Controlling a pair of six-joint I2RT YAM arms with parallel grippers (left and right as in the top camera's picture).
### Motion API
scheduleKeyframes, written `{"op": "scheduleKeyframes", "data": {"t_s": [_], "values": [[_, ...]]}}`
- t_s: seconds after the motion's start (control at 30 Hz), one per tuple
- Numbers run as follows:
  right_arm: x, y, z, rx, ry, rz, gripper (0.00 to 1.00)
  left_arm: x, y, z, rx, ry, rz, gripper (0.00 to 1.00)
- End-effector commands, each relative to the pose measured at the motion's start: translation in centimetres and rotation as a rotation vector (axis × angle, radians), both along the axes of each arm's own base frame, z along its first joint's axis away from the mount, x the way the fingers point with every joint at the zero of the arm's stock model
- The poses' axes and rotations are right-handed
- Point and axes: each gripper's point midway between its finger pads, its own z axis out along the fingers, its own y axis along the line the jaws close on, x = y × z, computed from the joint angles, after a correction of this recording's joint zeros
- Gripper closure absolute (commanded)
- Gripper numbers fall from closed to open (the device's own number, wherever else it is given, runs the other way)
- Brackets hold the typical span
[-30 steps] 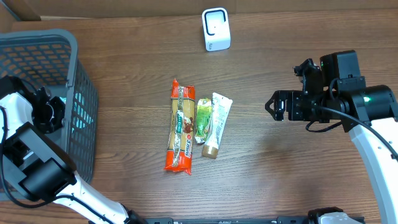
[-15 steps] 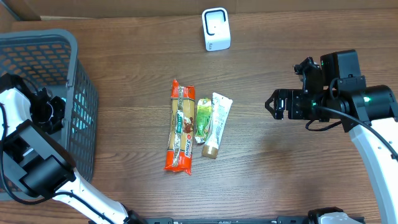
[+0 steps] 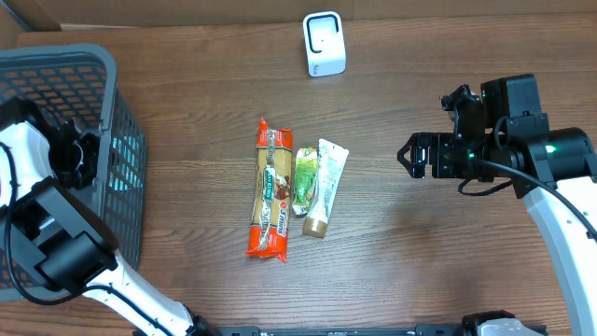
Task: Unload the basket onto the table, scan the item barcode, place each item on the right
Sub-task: 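Grasp the light-blue Zappy wipes pack with the left gripper and lift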
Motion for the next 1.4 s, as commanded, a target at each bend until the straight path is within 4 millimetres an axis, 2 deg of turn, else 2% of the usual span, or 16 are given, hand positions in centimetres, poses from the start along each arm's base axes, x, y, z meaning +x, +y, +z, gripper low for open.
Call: {"op": "scheduleKeyframes", "data": {"t_s": [0.0, 0.1, 0.2, 0.3, 0.4, 0.53, 0.9, 1.13, 1.17, 1.2, 1.27, 1.37], "values": [[0.2, 0.1, 0.6, -0.004, -0.026, 0.010, 0.00, 1.7, 0.5, 4.0, 0.041, -0.113, -0.020, 0.48], [0.2, 0.1, 0.6, -0.004, -0.026, 0.010, 0.00, 2.3, 0.5, 6.1, 0.069, -0.175, -0.027, 0.46], [0.2, 0.1, 0.6, -0.004, -0.023, 0.010, 0.00, 2.4, 0.2, 6.4, 0.086, -0.188, -0.087, 0.42], [0.1, 0.1, 0.5, -0.005, -0.019, 0.010, 0.00, 2.1, -0.5, 4.4, 0.070, -0.160, -0.149, 0.38], [0.0, 0.1, 0.5, -0.006, -0.015, 0.011, 0.00, 1.6, -1.1, 1.8, 0.050, -0.129, -0.179, 0.38], [-0.1, 0.1, 0.4, -0.007, -0.011, 0.011, 0.00, 0.7, -1.2, -0.5, 0.058, -0.096, -0.177, 0.38], [-0.1, 0.1, 0.4, -0.007, -0.011, 0.010, 0.00, 0.6, -1.7, -2.6, 0.071, -0.102, -0.212, 0.37], [-0.1, 0.1, 0.4, -0.007, -0.011, 0.010, 0.00, 0.0, -2.0, -4.3, 0.078, -0.091, -0.214, 0.47], [-0.1, 0.1, 0.4, -0.007, -0.011, 0.010, 0.00, -0.1, -2.1, -4.5, 0.079, -0.089, -0.213, 0.52], [-0.1, 0.1, 0.4, -0.007, -0.011, 0.010, 0.00, -0.2, -2.1, -4.7, 0.078, -0.088, -0.213, 0.63], [-0.1, 0.1, 0.4, -0.007, -0.011, 0.010, 0.00, -0.2, -2.1, -4.7, 0.078, -0.087, -0.213, 0.96], [-0.1, 0.1, 0.4, -0.007, -0.011, 0.010, 0.00, -0.3, -2.1, -4.5, 0.078, -0.083, -0.212, 0.96]]}}
